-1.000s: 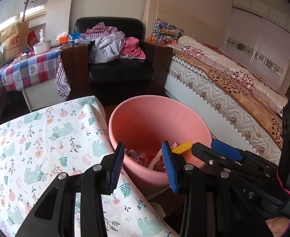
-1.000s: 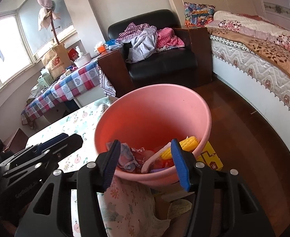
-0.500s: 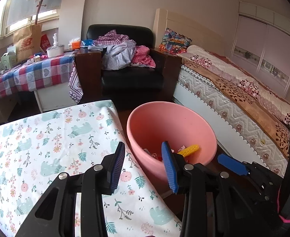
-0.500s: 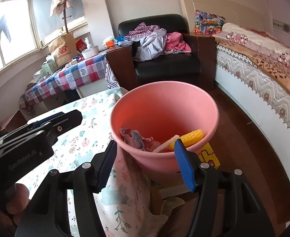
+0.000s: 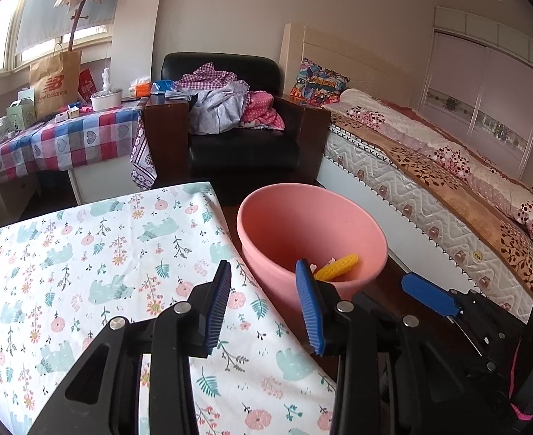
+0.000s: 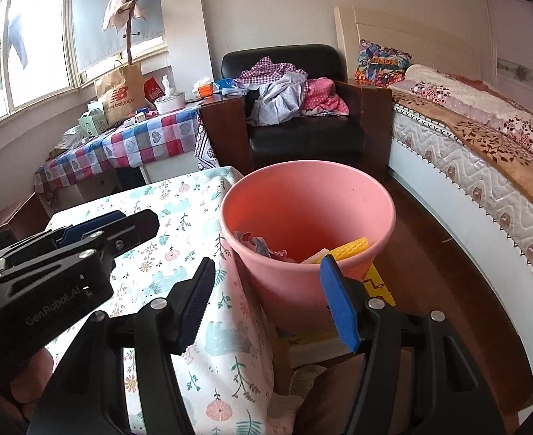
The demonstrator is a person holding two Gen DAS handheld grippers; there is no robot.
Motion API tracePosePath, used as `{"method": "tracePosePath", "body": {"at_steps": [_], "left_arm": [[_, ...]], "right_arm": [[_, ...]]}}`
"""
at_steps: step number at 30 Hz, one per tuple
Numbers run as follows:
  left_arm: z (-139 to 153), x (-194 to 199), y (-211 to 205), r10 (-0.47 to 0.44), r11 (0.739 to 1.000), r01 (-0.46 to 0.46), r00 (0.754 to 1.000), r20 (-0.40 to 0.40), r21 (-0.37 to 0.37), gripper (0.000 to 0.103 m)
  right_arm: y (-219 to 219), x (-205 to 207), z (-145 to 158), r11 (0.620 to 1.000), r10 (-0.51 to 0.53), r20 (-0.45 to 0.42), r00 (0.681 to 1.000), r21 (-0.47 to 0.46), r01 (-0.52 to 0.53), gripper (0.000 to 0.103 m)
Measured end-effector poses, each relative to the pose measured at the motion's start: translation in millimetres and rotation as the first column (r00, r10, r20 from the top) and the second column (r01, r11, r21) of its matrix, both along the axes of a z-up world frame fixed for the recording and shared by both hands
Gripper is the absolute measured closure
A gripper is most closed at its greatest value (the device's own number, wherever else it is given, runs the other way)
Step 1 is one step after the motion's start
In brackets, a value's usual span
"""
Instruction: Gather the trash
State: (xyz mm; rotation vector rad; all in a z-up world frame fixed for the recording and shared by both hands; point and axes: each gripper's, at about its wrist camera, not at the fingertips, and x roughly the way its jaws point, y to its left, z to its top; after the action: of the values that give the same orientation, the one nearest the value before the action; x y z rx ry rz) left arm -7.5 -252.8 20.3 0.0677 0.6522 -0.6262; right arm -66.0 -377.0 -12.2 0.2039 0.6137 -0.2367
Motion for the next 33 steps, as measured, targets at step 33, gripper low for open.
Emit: {"method": "tracePosePath", "body": {"at_steps": [33], "left_arm": [[2, -24, 16, -0.017, 1.000, 0.017, 1.000, -0.002, -0.026, 0.067]], "right_arm": [[14, -22, 8, 0.999, -0.041, -0.002, 0.999, -0.032, 0.041, 0.042]]}}
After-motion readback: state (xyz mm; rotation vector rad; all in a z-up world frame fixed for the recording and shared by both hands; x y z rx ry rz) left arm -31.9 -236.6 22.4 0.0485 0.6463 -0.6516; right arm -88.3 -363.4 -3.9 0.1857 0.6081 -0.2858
